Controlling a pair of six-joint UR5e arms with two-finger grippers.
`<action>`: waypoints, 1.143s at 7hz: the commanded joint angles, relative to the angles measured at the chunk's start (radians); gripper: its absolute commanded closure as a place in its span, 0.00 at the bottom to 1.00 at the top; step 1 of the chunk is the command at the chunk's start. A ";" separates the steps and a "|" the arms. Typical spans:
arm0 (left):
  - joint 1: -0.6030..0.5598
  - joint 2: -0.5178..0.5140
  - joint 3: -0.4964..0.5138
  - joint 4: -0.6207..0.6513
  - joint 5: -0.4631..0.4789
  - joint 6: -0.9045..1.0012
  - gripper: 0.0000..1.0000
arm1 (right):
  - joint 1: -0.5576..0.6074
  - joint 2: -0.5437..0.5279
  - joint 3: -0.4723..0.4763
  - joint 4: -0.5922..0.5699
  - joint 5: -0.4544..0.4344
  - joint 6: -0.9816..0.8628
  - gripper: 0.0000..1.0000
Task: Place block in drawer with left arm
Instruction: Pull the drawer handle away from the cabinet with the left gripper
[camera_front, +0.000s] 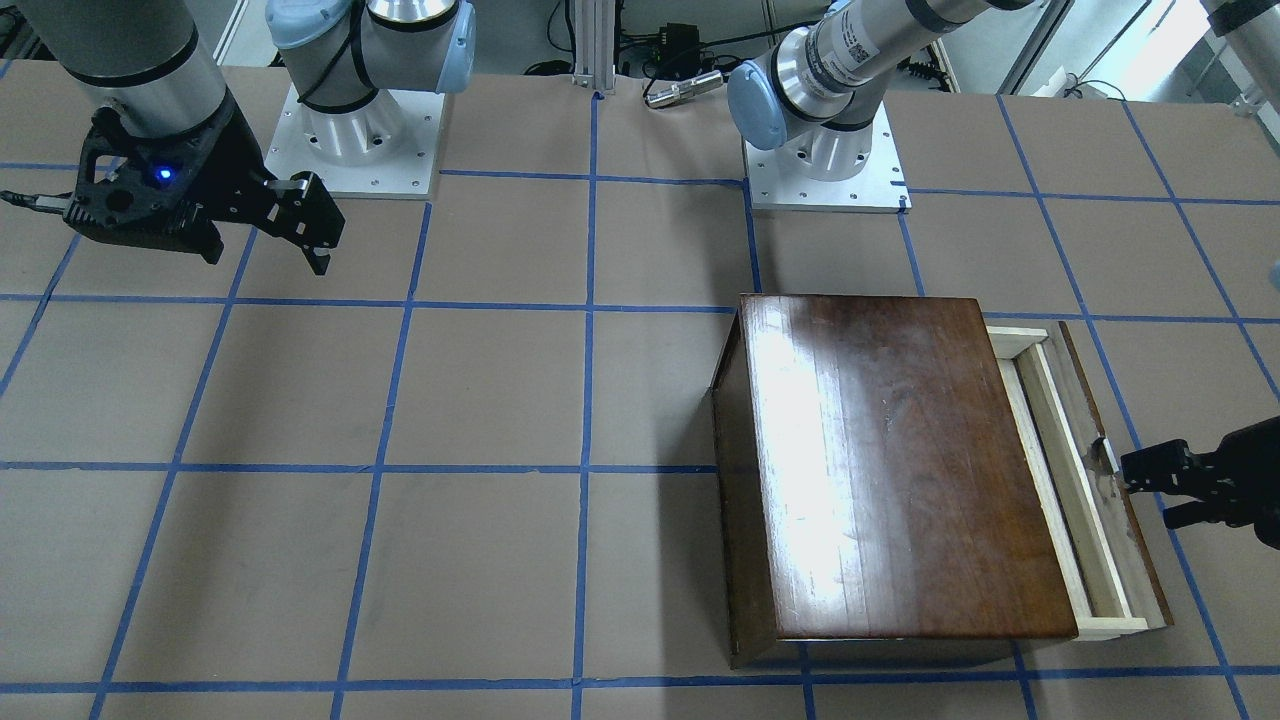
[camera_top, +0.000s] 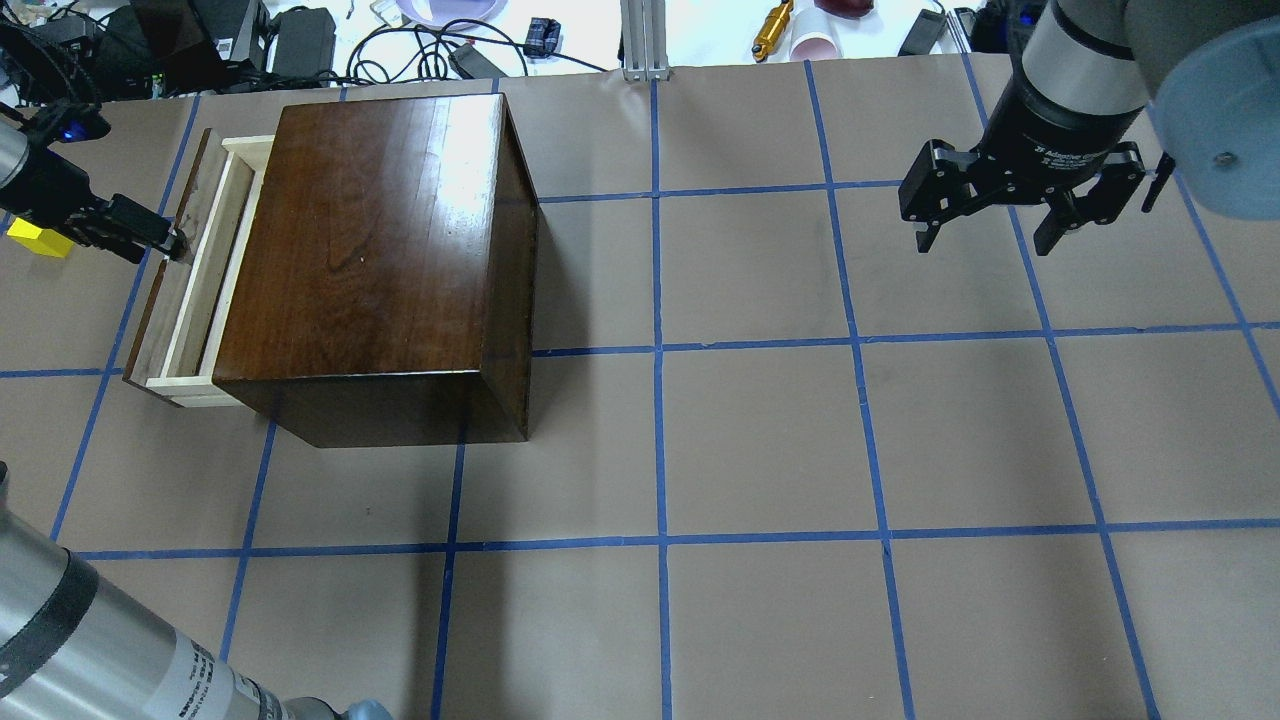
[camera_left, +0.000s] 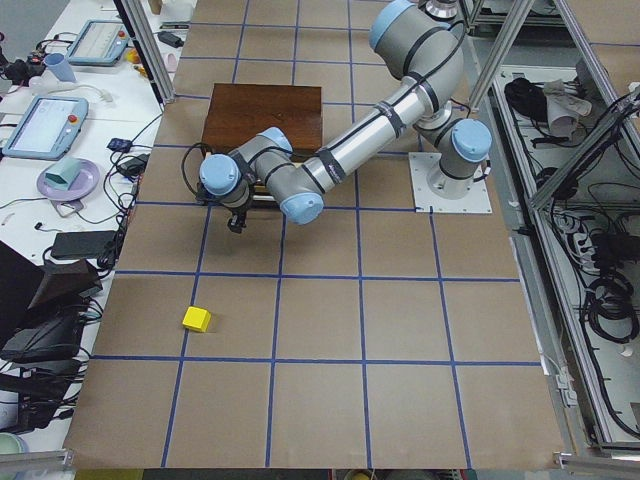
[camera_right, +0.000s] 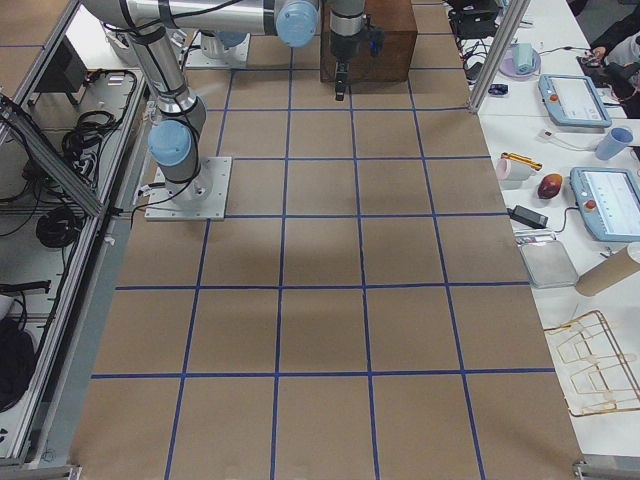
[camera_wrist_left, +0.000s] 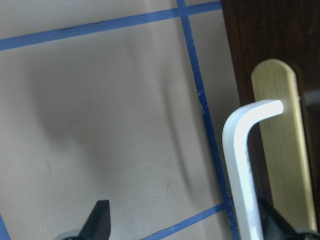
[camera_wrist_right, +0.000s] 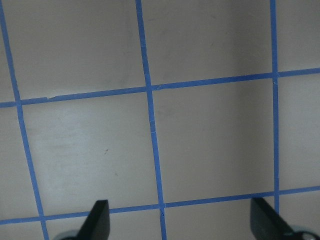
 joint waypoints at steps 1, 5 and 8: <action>0.008 -0.019 0.039 -0.002 0.002 0.023 0.00 | 0.000 0.000 0.000 0.000 0.000 0.000 0.00; 0.026 -0.047 0.079 -0.004 0.019 0.074 0.00 | 0.000 0.000 0.000 0.000 0.000 0.000 0.00; 0.026 -0.044 0.093 -0.010 0.036 0.073 0.00 | 0.000 0.000 0.000 0.000 0.000 0.000 0.00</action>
